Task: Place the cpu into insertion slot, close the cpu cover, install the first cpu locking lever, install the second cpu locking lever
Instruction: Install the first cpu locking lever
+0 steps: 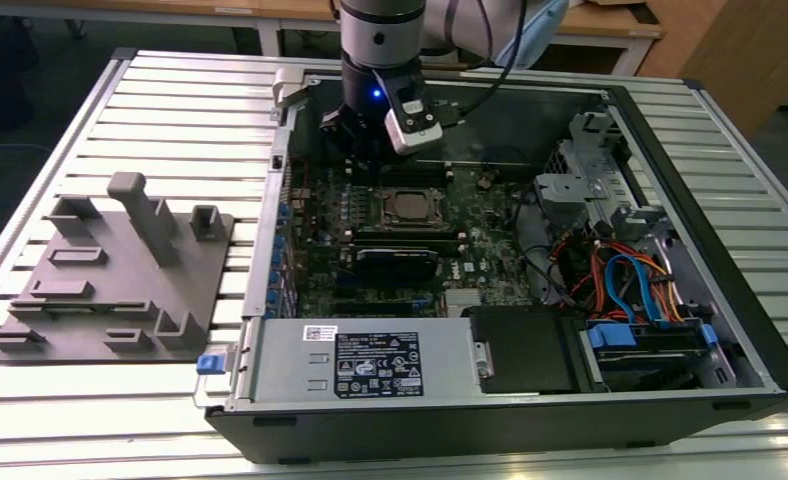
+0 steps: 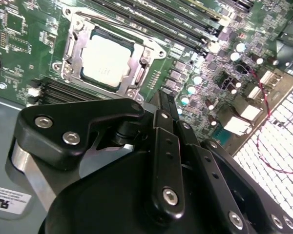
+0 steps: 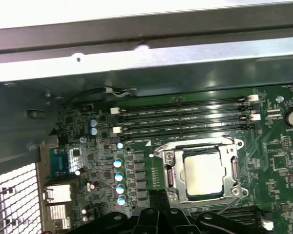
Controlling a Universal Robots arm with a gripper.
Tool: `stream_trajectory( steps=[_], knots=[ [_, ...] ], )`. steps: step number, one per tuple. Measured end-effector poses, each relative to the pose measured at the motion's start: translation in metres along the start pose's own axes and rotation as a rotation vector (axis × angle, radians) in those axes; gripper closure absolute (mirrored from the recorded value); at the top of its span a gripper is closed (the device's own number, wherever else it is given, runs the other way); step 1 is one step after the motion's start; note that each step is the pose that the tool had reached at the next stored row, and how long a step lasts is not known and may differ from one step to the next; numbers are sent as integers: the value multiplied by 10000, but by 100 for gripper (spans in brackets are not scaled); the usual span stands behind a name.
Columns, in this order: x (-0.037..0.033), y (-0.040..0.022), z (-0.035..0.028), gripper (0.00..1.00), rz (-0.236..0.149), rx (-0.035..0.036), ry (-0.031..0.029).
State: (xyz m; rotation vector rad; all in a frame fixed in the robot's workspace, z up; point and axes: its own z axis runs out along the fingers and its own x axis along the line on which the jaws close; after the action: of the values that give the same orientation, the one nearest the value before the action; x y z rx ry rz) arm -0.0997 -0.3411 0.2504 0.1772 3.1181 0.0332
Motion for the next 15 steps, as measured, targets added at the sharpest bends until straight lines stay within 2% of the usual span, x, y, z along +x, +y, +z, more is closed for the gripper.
stream_trajectory(
  steps=[7, 11, 15],
  knots=[
    [59, 20, -16, 90, -3, 0, -2],
    [83, 20, -38, 90, -4, -7, -40],
    [92, 19, -38, 90, -4, -7, -46]
  ],
)
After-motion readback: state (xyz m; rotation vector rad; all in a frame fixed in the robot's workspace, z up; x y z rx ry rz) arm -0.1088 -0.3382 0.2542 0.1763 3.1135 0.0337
